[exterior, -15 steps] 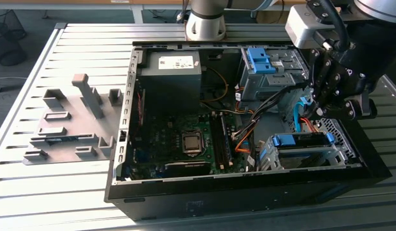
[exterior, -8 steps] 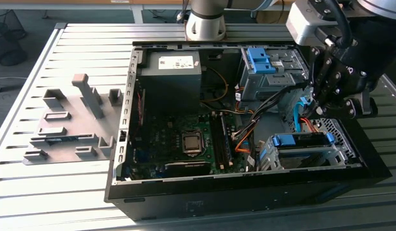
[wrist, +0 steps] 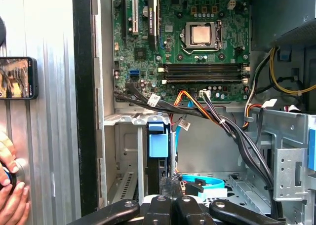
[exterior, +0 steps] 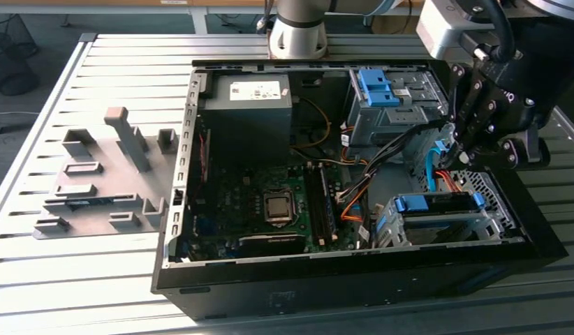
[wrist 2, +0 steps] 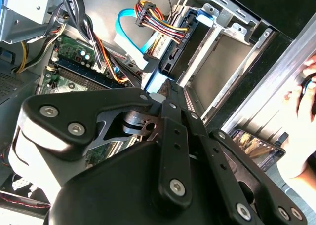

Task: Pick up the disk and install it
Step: 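Insert the second disk wire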

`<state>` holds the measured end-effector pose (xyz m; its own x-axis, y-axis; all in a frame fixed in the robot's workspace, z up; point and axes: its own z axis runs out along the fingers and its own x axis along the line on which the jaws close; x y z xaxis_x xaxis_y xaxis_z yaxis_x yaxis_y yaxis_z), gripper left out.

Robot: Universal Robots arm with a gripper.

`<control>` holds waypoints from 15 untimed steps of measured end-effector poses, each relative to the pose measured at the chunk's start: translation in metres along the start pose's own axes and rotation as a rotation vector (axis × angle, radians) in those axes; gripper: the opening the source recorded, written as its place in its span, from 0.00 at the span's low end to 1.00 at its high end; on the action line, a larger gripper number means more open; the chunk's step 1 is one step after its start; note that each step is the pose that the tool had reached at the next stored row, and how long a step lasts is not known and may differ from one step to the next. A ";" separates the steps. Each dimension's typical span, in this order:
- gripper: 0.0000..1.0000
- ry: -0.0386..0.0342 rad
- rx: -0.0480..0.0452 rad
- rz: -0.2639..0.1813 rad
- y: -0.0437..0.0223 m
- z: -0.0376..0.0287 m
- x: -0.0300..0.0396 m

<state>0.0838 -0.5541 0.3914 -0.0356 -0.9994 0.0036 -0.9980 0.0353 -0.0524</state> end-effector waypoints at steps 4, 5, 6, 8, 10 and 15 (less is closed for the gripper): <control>0.11 0.0001 -0.0001 0.000 0.0000 0.0000 0.0000; 0.11 0.0000 -0.0001 0.000 0.0000 0.0000 0.0000; 0.11 0.0000 -0.0001 0.000 0.0000 0.0000 0.0000; 0.11 0.0000 -0.0002 0.000 0.0000 0.0000 0.0000; 0.11 0.0004 -0.0016 0.000 -0.0001 -0.0006 -0.0004; 0.17 0.0040 -0.0127 0.000 -0.0003 -0.0006 -0.0139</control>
<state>0.0846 -0.5402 0.3920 -0.0356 -0.9993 0.0075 -0.9986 0.0353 -0.0397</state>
